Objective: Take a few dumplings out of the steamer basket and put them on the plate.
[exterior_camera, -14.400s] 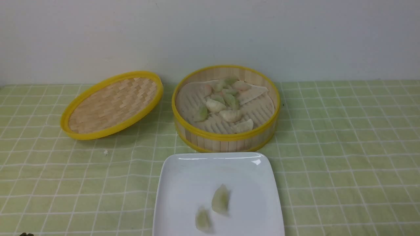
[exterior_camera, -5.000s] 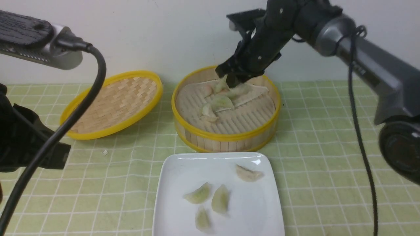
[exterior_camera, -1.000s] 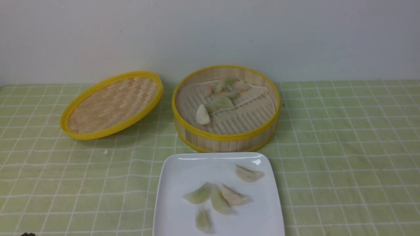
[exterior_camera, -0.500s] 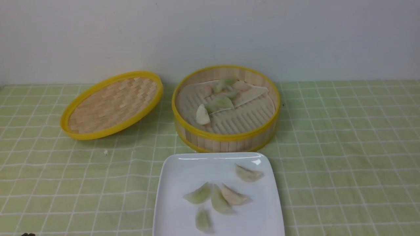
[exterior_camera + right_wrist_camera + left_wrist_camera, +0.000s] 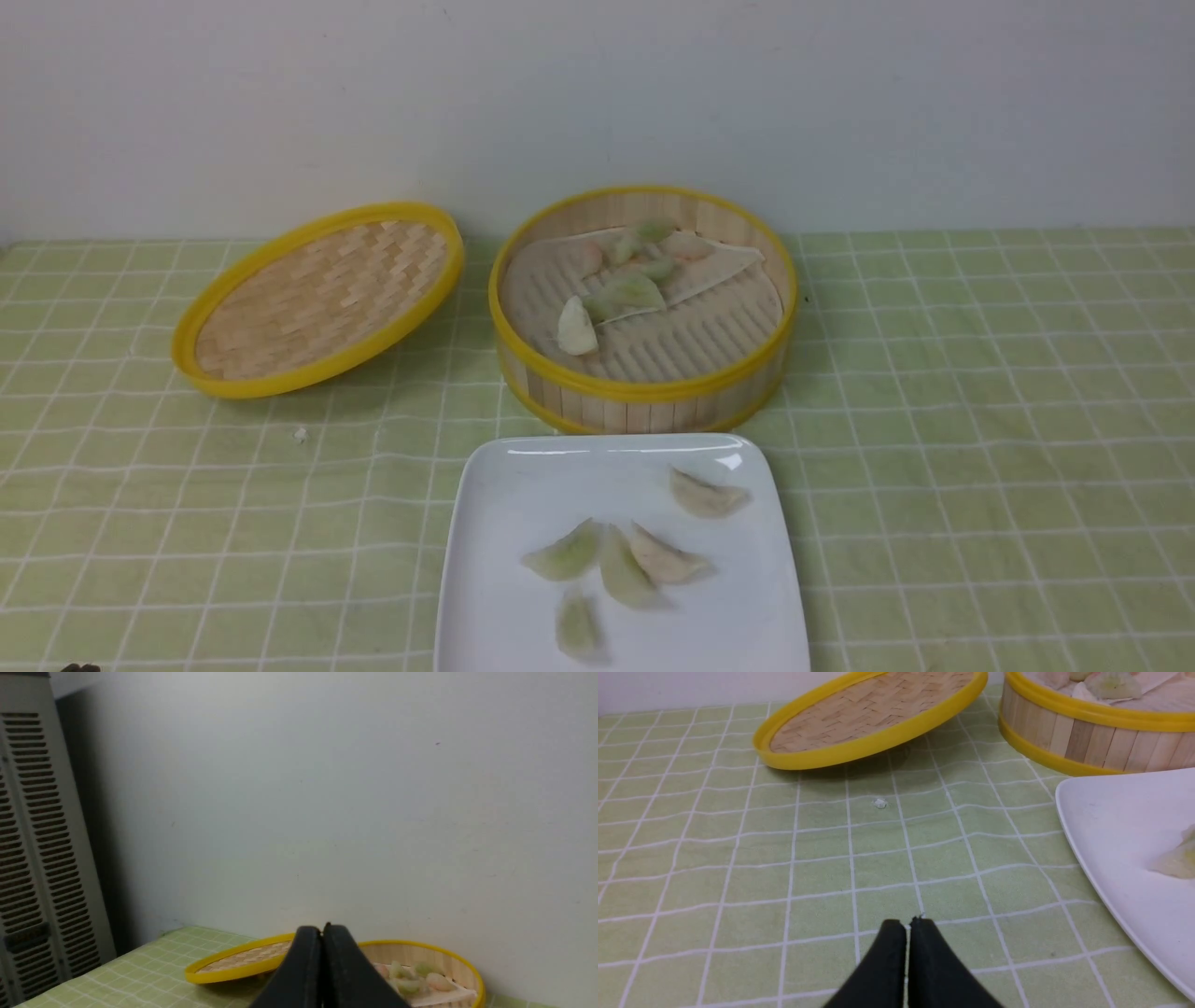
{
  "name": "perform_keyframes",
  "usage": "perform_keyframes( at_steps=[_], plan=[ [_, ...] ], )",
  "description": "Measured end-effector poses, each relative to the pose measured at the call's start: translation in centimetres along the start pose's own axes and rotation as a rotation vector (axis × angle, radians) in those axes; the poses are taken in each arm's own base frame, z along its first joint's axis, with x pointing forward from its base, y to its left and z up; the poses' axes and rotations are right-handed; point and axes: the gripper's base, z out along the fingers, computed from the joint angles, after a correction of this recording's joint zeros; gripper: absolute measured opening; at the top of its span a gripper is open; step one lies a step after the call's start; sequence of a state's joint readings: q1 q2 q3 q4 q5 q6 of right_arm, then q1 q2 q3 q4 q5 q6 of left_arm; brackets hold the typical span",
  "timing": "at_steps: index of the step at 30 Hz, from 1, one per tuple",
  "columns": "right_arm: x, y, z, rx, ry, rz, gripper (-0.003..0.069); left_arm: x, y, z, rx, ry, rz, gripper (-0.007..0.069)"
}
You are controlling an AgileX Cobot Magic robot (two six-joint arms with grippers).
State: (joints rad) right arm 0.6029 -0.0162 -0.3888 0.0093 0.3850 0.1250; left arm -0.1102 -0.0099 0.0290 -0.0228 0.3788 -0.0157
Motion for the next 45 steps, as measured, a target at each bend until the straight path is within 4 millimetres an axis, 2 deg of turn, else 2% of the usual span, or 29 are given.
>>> perform_keyframes(
  at_steps=[6,10,15,19,21,45],
  plan=[
    [0.4,0.1,0.1,0.009,0.004,-0.008,-0.0015,0.0,0.0,0.0,0.0,0.001,0.0,-0.0006],
    [1.9,-0.6,0.5,0.208,0.03,-0.041,-0.0015,0.0,0.0,0.0,0.0,0.001,0.0,-0.0006],
    [6.9,-2.7,0.8,0.498,0.159,-0.077,-0.0015,0.0,0.0,0.0,0.0,0.001,0.0,-0.0006],
    [12.0,-4.2,0.3,0.605,0.313,-0.059,-0.0015,0.0,0.0,0.0,0.0,0.001,0.0,-0.0006],
    [13.2,-4.4,0.1,0.619,0.361,-0.05,-0.0015,0.0,0.0,0.0,0.0,0.001,0.0,-0.0006],
    [13.2,-4.4,0.1,0.622,0.358,-0.049,-0.0015,0.0,0.0,0.0,0.0,0.001,0.0,-0.0006]
  ],
)
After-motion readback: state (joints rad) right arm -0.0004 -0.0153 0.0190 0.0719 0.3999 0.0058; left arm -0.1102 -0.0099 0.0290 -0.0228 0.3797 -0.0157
